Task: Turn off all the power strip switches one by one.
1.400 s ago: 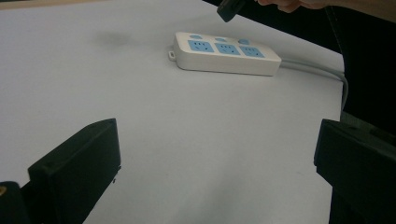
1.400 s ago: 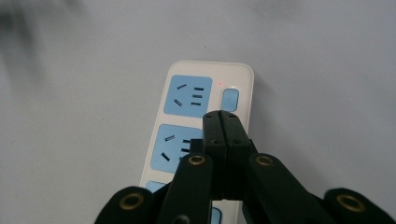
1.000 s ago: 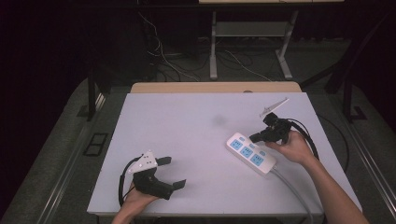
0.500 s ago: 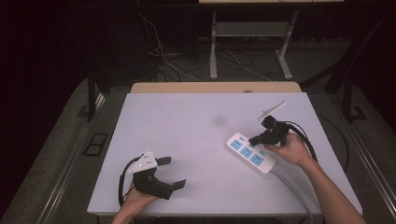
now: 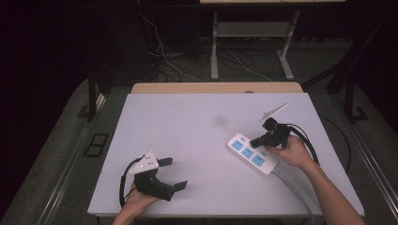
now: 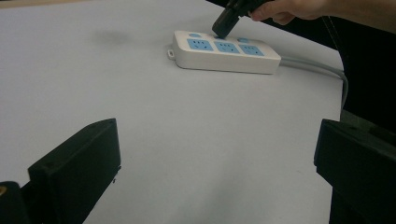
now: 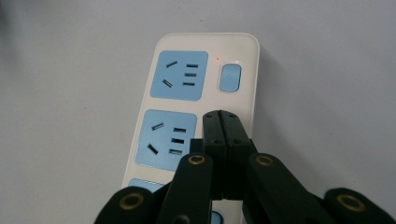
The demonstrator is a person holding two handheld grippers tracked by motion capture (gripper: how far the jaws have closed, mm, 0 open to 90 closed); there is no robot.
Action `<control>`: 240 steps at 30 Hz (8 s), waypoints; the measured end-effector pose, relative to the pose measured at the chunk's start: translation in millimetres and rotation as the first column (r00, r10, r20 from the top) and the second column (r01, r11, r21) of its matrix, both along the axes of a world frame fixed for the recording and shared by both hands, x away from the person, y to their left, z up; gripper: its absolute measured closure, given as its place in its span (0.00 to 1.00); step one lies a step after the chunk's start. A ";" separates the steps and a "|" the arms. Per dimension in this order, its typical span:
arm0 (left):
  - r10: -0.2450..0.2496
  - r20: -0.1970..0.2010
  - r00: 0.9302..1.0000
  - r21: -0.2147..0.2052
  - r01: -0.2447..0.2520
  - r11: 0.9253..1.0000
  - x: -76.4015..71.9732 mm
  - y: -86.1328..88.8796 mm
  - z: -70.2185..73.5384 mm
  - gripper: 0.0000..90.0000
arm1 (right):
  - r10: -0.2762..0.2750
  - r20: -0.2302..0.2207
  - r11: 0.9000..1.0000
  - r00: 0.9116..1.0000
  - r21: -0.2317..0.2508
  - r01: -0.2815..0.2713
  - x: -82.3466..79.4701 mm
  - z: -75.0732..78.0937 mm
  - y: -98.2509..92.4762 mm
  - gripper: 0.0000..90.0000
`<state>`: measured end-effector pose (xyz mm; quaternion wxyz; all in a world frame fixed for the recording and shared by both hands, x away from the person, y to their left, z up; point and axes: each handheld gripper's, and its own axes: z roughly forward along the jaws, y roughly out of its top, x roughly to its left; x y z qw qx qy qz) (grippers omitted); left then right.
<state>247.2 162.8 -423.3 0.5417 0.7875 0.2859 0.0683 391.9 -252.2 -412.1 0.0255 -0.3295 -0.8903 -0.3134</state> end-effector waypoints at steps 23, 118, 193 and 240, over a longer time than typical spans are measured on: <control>0.001 0.005 1.000 -0.002 -0.001 1.000 -1.4 0.7 1.3 0.00 | -0.016 -0.009 1.000 1.000 -0.008 0.016 -0.7 -1.4 1.2 1.00; 0.013 0.006 1.000 -0.009 -0.013 1.000 1.4 5.4 0.9 0.00 | 0.027 0.002 0.998 1.000 -0.052 -0.027 29.6 4.2 36.9 1.00; 0.017 0.007 1.000 -0.017 -0.017 1.000 0.2 5.8 1.3 0.00 | -0.123 0.100 0.990 0.987 0.082 0.115 5.0 34.7 1.0 0.92; 0.030 -0.002 1.000 0.003 -0.030 1.000 -0.7 4.2 1.4 0.00 | -0.300 0.163 0.915 0.940 0.328 0.235 -128.0 1.4 -46.5 0.00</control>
